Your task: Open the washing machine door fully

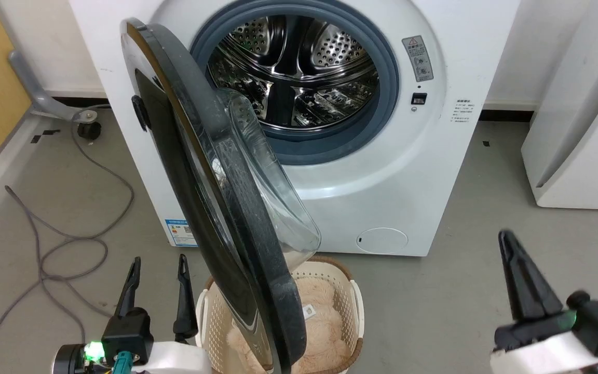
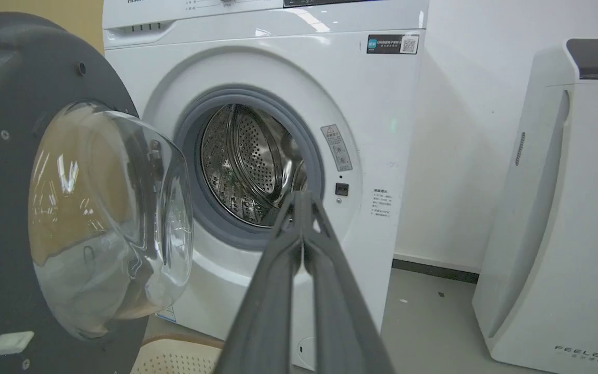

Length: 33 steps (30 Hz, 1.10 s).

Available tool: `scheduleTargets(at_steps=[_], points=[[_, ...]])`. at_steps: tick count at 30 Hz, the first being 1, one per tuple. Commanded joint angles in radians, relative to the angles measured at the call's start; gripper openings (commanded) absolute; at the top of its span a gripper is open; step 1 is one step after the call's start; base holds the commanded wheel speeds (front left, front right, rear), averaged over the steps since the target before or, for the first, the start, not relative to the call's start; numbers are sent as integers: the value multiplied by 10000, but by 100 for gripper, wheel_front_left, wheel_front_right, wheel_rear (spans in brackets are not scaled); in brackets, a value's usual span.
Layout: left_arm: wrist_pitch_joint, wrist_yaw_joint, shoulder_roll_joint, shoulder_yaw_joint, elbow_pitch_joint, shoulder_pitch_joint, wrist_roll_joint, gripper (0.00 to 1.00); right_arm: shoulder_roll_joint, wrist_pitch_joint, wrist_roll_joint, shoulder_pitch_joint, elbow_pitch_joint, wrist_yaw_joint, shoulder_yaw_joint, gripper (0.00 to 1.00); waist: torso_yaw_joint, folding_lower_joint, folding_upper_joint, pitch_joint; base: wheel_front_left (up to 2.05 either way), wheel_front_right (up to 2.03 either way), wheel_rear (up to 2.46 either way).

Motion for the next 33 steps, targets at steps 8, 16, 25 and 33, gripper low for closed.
scheduleTargets(at_steps=[8,16,25,33], points=[[-53,-42,17,11,-59,82,56,100,534,-39,-83,1058,507,6,-563,0,70,1,0,-60,0,0,0],[-53,-47,16,55,-86,139,97,100,686,-39,126,1225,644,6,-782,100,53,1,0,-52,0,0,0],[-53,-46,16,87,14,62,50,0,702,-39,-160,1193,710,6,-748,100,122,1,0,-47,0,0,0],[-53,114,132,360,-1148,-379,173,0,703,-39,-290,1206,631,6,-839,100,178,1,0,-51,0,0,0]])
